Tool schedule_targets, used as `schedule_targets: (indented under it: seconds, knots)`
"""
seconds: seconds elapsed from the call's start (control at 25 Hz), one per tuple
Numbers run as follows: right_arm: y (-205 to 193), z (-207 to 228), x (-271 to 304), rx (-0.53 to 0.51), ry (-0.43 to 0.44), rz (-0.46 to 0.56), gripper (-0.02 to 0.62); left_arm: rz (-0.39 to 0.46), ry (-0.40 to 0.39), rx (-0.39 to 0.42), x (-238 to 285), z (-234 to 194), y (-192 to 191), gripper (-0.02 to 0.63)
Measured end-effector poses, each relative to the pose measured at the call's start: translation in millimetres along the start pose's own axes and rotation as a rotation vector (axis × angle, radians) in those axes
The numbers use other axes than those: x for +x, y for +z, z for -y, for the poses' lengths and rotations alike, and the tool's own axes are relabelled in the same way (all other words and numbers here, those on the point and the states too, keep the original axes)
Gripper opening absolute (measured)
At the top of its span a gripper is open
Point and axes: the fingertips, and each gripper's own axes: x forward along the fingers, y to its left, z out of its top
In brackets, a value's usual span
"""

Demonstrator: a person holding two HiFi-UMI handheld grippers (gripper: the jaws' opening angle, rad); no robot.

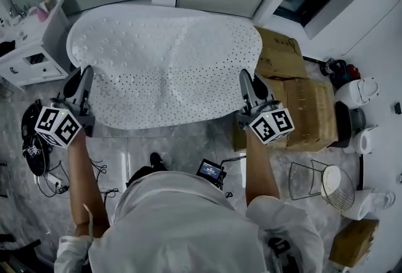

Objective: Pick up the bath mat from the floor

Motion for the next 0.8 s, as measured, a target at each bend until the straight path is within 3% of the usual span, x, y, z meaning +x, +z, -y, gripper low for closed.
schedule_targets:
  seconds: [0.12,0.64,0.8]
  knots:
    - [5,-5,-30,-0.001,0.013,0.011,0.048,0.017,0.007,-0.013,-16,32,1,0.028]
    - [-5,-35,-145,0.068,0.094,-0.015,0.048,-0.047,0.066,-0.006,-108,150,-18,0.028]
    - [-15,-43,-170,0.081,0.093,-0.007,0.048,-0.017,0.037,-0.033,-132,173,-27,0.028]
